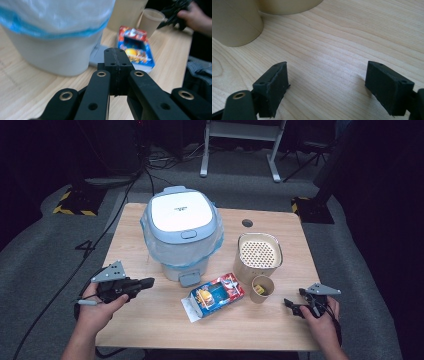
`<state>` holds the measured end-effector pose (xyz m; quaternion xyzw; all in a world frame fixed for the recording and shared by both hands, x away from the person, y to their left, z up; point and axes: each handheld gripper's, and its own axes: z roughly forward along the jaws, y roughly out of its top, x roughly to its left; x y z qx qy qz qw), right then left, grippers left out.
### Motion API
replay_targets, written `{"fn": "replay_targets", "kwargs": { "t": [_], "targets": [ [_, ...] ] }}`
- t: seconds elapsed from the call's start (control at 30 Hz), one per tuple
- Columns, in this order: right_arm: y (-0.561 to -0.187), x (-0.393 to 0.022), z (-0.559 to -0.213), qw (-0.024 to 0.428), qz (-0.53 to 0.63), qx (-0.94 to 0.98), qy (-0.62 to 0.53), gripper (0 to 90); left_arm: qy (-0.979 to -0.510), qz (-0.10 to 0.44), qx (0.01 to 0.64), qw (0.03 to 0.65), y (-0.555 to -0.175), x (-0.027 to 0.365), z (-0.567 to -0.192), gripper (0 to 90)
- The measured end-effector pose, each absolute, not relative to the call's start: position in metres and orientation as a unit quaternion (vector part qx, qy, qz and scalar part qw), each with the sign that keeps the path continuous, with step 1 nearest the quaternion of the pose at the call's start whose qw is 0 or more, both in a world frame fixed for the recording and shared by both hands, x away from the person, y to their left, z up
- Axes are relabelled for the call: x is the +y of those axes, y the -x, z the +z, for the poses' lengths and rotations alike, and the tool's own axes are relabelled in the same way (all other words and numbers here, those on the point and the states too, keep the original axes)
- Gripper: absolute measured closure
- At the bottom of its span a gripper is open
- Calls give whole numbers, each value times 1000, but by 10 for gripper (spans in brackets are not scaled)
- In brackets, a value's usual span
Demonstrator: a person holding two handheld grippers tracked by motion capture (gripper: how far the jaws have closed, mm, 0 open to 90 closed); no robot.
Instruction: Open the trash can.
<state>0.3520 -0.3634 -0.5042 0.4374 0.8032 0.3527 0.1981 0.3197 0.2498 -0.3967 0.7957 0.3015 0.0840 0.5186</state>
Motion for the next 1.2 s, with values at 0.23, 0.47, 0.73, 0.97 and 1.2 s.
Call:
{"fn": "replay_targets", "kwargs": {
  "t": [0.23,0.47,0.73,0.97,1.2],
  "targets": [
    [-352,-363,-504,198,353,803,-437,187,-790,67,266,548,-331,247,-368,900],
    [-352,-363,-504,198,353,803,-437,187,-786,67,245,564,-338,239,-349,900],
    [-352,-363,-504,198,353,803,-437,187,-772,104,243,578,-345,226,-317,900],
    [-352,-363,-504,198,353,803,-437,187,-749,153,267,587,-356,215,-294,891],
    [-352,-363,-504,198,353,803,-437,187,-749,143,260,592,-363,202,-289,900]
  ]
}}
